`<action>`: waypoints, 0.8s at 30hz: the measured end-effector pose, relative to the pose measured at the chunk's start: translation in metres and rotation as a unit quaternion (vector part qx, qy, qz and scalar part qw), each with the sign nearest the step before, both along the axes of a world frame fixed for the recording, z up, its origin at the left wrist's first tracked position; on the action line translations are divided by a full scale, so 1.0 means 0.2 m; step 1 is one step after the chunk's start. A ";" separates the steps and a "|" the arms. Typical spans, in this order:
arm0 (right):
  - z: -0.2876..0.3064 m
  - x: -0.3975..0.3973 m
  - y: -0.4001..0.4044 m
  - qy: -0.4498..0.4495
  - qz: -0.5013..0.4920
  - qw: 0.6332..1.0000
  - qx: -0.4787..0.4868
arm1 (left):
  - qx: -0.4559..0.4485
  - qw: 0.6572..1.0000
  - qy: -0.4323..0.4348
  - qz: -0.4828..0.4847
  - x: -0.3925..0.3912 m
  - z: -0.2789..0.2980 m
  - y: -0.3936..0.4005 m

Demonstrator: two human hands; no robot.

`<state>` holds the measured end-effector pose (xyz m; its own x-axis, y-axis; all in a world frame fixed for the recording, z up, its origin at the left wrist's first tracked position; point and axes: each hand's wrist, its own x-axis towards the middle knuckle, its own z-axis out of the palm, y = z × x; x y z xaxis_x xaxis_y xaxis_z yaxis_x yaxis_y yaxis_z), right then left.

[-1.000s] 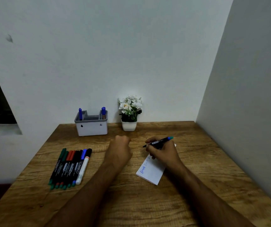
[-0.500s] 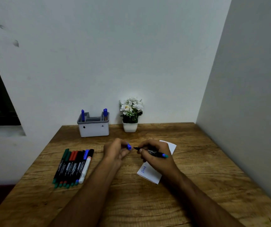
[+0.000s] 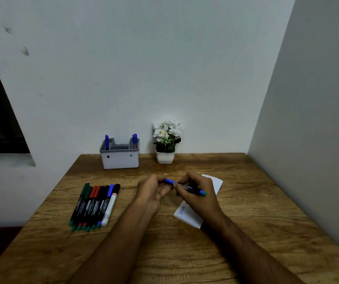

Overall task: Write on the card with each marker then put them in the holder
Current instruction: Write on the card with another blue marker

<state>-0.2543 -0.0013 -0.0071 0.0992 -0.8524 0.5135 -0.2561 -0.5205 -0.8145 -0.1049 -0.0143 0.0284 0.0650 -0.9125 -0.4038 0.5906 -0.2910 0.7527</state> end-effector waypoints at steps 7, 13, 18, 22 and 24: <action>0.02 0.03 -0.08 -0.045 -0.007 0.999 -0.001 | -0.008 0.999 0.033 0.021 -0.03 0.00 0.00; 0.04 0.10 -0.12 -0.059 0.041 0.997 0.006 | -0.039 0.996 0.014 0.077 0.01 0.03 -0.05; 0.06 0.14 -0.14 -0.039 0.055 0.997 0.022 | -0.133 0.963 -0.130 0.194 0.16 0.11 -0.09; 0.07 0.23 -0.25 0.046 -0.014 0.999 0.014 | -0.230 0.919 -0.239 0.211 0.28 0.16 -0.11; 0.10 0.32 -0.30 0.115 -0.027 0.993 -0.026 | -0.281 0.894 -0.282 0.205 0.33 0.18 -0.13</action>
<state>-0.1900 -0.0607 0.0134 0.1745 -0.8326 0.5257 -0.4611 -0.5408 -0.7034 -0.0393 -0.0398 0.0648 0.4897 -0.8135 0.3138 0.0407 0.3808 0.9238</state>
